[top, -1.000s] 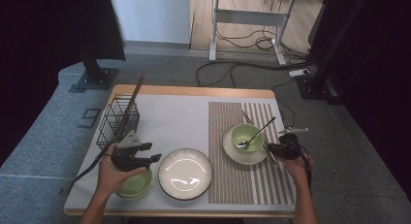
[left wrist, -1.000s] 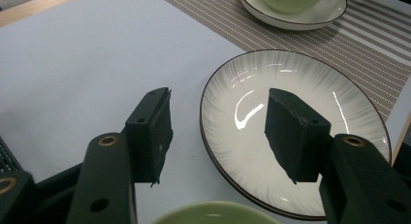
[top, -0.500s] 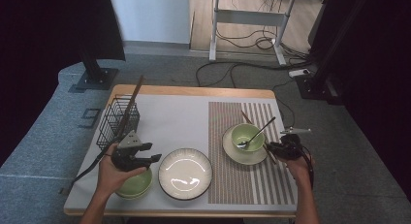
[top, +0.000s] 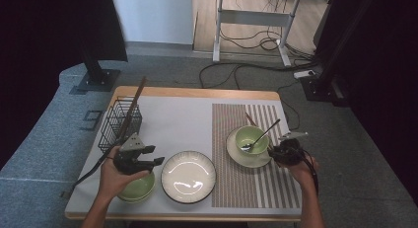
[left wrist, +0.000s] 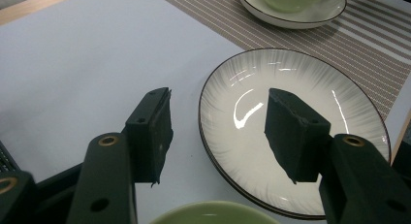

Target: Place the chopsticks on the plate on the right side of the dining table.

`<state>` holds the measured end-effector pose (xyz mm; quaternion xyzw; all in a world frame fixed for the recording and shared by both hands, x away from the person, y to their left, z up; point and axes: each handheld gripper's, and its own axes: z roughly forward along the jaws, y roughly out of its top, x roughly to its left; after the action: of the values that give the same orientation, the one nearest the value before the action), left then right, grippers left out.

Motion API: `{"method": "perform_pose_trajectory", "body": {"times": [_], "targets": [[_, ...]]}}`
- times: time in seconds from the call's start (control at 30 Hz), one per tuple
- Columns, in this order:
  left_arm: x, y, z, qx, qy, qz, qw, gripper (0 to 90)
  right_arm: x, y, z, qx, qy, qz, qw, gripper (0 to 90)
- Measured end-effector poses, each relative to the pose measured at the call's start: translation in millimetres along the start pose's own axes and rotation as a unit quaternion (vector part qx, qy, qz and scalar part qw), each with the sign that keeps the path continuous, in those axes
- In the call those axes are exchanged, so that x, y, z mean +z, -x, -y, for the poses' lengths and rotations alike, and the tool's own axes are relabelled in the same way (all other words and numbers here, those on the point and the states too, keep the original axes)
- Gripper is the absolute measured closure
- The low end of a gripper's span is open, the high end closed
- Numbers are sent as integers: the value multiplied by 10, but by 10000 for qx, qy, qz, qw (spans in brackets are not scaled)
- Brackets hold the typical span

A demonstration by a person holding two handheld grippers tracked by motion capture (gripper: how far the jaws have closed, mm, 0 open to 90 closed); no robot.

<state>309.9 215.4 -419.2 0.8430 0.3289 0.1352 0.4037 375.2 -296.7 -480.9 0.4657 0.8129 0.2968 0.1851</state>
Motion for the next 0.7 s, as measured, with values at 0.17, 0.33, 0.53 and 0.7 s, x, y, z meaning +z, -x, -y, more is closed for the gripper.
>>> {"method": "perform_pose_trajectory", "body": {"times": [0.17,0.33,0.53,0.7], "targets": [[1,1,0,-1,-4,6,10000,429,20,-72,-31,-334,-172,110,9992,707],[-2,1,0,-7,7,6,10000,429,26,-107,-68,-497,-218,150,9984,747],[7,0,-1,-4,-14,12,10000,430,31,-44,-45,-510,-100,23,9986,754],[9,-1,0,-3,-24,3,10000,430,34,21,-9,-673,82,-52,9977,763]]}}
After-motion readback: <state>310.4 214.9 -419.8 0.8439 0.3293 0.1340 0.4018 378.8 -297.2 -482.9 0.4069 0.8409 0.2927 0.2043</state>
